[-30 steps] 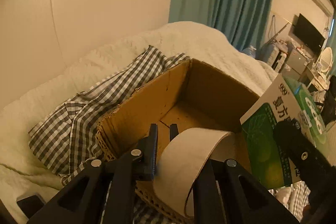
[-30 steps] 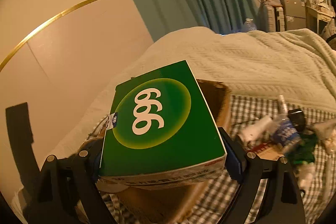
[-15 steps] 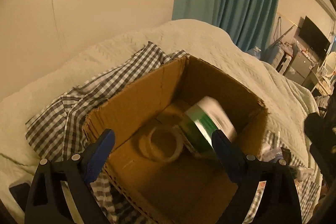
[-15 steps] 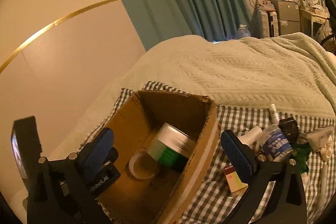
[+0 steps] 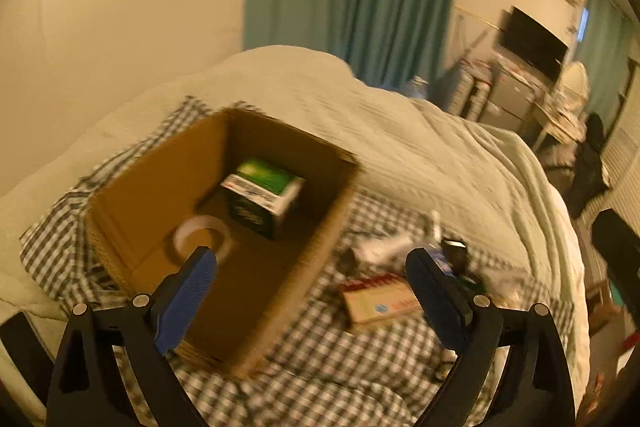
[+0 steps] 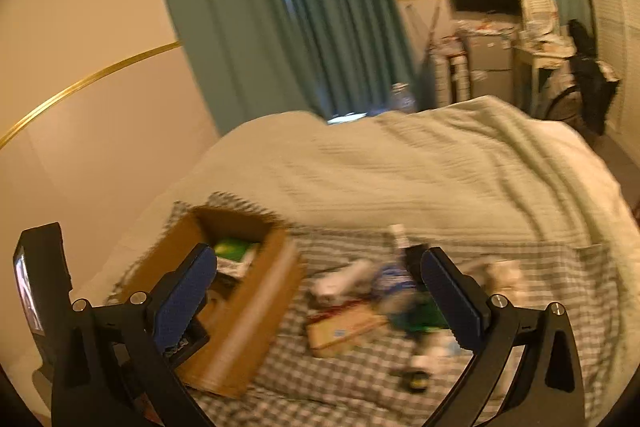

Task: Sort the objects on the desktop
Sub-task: 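Move the left tool back to the pile and approach the Amoxicillin box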

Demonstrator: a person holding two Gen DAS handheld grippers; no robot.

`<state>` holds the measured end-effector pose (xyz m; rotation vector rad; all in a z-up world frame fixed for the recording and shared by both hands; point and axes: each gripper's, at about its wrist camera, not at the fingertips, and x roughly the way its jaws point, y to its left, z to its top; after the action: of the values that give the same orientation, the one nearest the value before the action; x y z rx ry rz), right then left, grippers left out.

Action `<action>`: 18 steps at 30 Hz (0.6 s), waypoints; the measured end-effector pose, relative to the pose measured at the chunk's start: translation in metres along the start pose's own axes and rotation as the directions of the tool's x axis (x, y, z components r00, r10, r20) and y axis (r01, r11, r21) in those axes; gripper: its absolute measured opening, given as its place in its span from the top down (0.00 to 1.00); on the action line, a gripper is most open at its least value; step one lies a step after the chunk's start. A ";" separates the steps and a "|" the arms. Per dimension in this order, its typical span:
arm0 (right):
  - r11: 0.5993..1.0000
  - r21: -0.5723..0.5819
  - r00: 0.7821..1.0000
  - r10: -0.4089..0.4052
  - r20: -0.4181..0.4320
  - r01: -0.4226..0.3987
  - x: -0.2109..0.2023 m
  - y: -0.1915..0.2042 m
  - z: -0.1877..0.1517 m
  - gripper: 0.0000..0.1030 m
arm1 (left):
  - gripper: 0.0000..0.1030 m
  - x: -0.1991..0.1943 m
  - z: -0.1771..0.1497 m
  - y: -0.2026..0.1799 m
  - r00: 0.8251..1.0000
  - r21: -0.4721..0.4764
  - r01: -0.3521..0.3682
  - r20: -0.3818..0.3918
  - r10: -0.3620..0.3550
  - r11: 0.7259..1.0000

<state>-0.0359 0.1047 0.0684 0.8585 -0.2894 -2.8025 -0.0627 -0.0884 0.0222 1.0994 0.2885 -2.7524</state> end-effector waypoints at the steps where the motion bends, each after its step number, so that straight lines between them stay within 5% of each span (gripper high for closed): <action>1: 1.000 0.002 1.000 -0.020 0.008 0.020 -0.006 -0.010 0.000 0.01 | 0.05 0.000 -0.003 -0.010 1.000 0.014 0.009 -0.004 -0.009 1.000; 8: 0.986 -0.012 0.986 -0.168 0.025 0.168 -0.028 -0.080 -0.006 0.01 | 0.04 0.027 -0.033 -0.057 0.997 0.068 0.044 -0.074 -0.039 0.997; 18: 0.967 0.109 0.962 -0.210 -0.174 0.231 0.028 -0.162 -0.052 0.01 | 0.04 0.106 -0.080 -0.072 0.971 0.054 0.005 -0.240 0.008 0.999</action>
<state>-0.0501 0.2465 -0.0281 1.2102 -0.3730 -2.9176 -0.1016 -0.0077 -0.0992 1.4492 0.2441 -2.6398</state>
